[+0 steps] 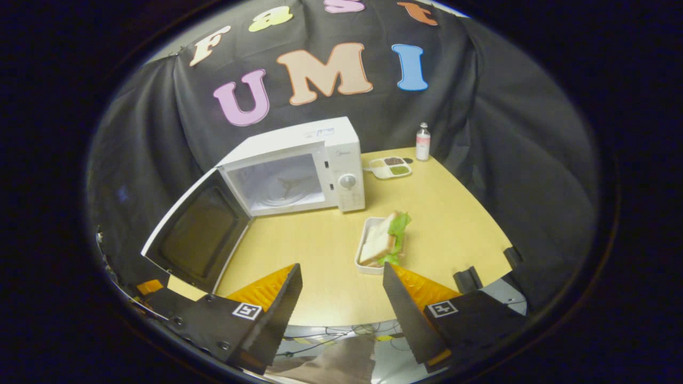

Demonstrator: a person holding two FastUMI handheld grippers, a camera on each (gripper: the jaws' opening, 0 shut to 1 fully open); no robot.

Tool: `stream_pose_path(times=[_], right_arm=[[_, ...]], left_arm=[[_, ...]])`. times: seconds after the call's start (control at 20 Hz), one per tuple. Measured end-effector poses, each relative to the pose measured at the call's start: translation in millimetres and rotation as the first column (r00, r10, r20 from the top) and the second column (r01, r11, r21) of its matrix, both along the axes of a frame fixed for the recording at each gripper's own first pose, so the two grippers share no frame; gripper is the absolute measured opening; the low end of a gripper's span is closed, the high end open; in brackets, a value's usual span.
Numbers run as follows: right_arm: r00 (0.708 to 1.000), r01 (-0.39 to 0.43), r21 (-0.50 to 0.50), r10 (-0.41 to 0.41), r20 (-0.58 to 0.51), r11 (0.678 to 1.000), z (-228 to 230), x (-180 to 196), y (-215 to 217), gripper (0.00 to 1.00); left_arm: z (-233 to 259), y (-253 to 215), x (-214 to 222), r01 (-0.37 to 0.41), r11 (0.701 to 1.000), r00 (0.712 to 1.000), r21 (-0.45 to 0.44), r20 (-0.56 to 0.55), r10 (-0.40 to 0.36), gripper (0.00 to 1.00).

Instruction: Open the microwave oven with the left hand, put the food in, and close the microwave oven.

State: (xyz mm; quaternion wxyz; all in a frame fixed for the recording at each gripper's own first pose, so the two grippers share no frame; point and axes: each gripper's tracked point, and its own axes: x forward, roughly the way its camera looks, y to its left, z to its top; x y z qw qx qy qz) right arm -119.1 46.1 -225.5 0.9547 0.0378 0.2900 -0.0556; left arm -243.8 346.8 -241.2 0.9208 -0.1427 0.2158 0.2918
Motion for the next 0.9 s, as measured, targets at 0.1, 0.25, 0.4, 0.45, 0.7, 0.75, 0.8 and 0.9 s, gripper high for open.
stream_pose_path(times=[0.1, 0.25, 0.4, 0.45, 0.7, 0.75, 0.8, 0.9], right_arm=[[0.998, 0.003, 0.011, -0.002, -0.059, 1.000, -8, 10, -13, 0.96], [0.973, 0.002, 0.079, 0.016, -0.230, 0.997, -40, 17, -34, 0.92], [0.940, 0.059, 0.216, 0.019, -0.340, 0.975, -64, 45, -50, 0.93], [0.928, 0.083, 0.249, 0.016, -0.371, 0.965, -72, 51, -58, 0.93], [0.891, 0.117, 0.327, 0.045, -0.451, 0.938, -98, 96, -86, 0.92], [0.886, 0.125, 0.337, 0.048, -0.462, 0.933, -104, 103, -90, 0.92], [0.879, 0.126, 0.346, 0.057, -0.473, 0.930, -109, 110, -93, 0.89], [0.868, 0.125, 0.359, 0.073, -0.491, 0.925, -122, 120, -95, 0.89]], left_arm=[[15, -6, -4, -0.036, 0.999, 0.999, 0.038, 0.035, 0.034, 0.95], [41, -21, -8, -0.088, 0.989, 0.994, 0.118, 0.069, 0.080, 0.95], [60, -41, -6, -0.123, 0.982, 0.990, 0.141, 0.086, 0.112, 0.95], [64, -47, -7, -0.138, 0.980, 0.988, 0.144, 0.093, 0.125, 0.94], [68, -74, -1, -0.213, 0.969, 0.975, 0.124, 0.097, 0.202, 0.94], [71, -78, 1, -0.233, 0.965, 0.969, 0.117, 0.111, 0.220, 0.94], [74, -82, 4, -0.250, 0.962, 0.964, 0.111, 0.120, 0.237, 0.94], [75, -91, 9, -0.272, 0.957, 0.958, 0.103, 0.122, 0.259, 0.94]])
